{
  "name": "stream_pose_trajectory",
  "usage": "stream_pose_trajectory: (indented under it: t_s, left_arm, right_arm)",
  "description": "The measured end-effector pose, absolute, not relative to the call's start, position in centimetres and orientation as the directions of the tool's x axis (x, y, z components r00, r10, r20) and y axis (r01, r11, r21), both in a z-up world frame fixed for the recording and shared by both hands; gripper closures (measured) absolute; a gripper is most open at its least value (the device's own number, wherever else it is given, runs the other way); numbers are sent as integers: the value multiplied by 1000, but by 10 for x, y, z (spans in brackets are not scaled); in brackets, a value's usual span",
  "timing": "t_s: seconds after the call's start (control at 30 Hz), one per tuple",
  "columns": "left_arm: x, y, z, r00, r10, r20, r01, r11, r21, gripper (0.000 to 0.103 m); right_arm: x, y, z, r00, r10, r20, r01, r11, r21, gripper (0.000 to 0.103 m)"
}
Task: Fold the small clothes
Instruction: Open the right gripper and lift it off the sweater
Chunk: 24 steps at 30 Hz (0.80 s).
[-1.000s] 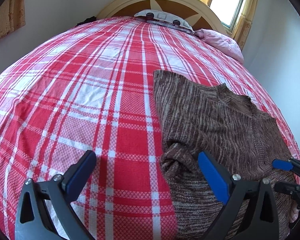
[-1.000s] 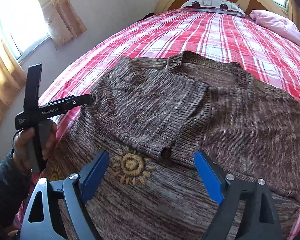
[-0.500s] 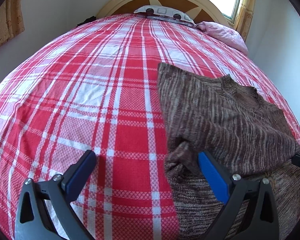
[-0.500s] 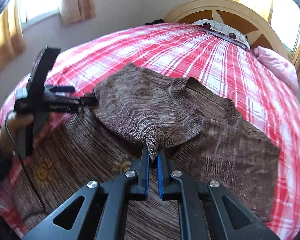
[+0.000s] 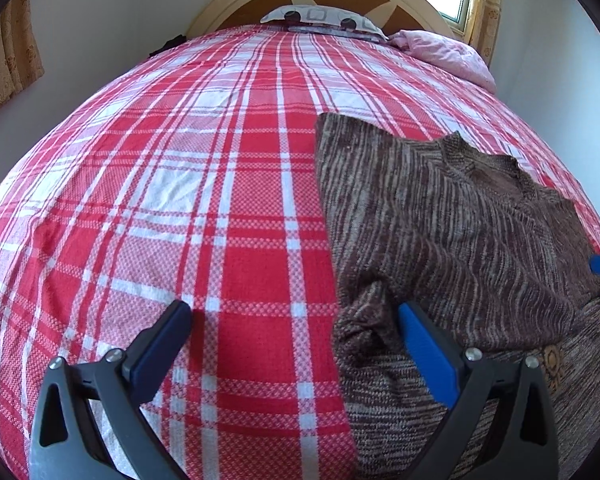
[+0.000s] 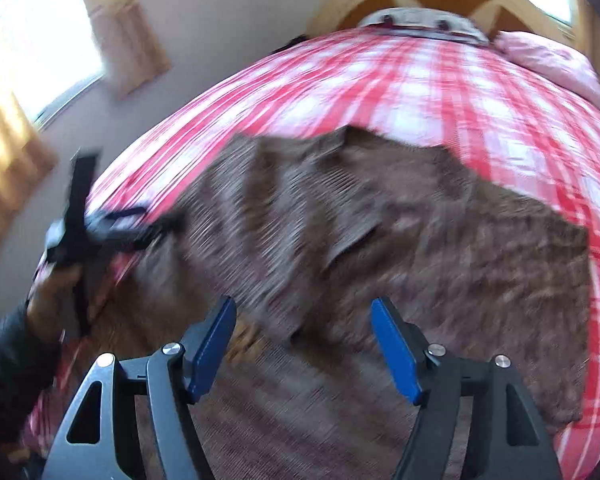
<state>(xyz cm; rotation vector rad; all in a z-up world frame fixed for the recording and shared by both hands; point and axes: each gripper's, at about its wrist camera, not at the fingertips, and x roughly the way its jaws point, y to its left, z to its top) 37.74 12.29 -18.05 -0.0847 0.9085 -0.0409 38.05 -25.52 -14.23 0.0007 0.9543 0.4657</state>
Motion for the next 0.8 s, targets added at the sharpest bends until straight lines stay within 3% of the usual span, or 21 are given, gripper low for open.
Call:
stream_pose_trajectory:
  t_s: [0.07, 0.1, 0.23, 0.27, 0.3, 0.33, 0.43, 0.63, 0.73, 0.77, 0.8]
  left_arm:
    - [378, 122, -180, 615, -72, -785, -1, 996, -92, 0]
    - [378, 122, -180, 615, -72, -785, -1, 996, -93, 0]
    - [378, 122, -180, 615, -73, -785, -1, 996, -93, 0]
    - [378, 122, -180, 615, -73, -785, -1, 996, -94, 0]
    - [378, 123, -181, 615, -73, -785, -1, 996, -93, 0]
    - [378, 122, -181, 615, -73, -785, -2, 996, -93, 0]
    - [378, 122, -181, 614, -66, -786, -2, 996, -85, 0]
    - [378, 122, -181, 615, -66, -786, -2, 996, -85, 0]
    - [379, 122, -181, 615, -63, -786, -2, 997, -81, 0]
    - [379, 122, -181, 615, -62, -786, -2, 997, -80, 0]
    - [378, 121, -181, 615, -62, -786, -2, 997, -80, 0]
  right_arm:
    - [399, -259, -147, 496, 375, -783, -324, 917, 234, 36]
    - [414, -261, -154, 491, 381, -783, -293, 919, 263, 47]
    - [446, -248, -172, 493, 349, -797, -283, 931, 232, 58]
    - [448, -246, -173, 487, 338, -805, -287, 933, 218, 73]
    - [448, -241, -174, 491, 313, -813, -295, 938, 183, 95]
    - [445, -240, -171, 499, 305, -811, -306, 938, 165, 99]
    - [441, -231, -157, 541, 265, -798, -346, 935, 76, 100]
    - [466, -235, -148, 635, 94, -767, -265, 959, -102, 100]
    - [476, -239, -162, 577, 116, -809, -279, 958, -62, 99]
    - [475, -241, -166, 566, 106, -818, -277, 959, -68, 98]
    - [471, -243, -168, 567, 85, -819, -267, 960, -85, 89]
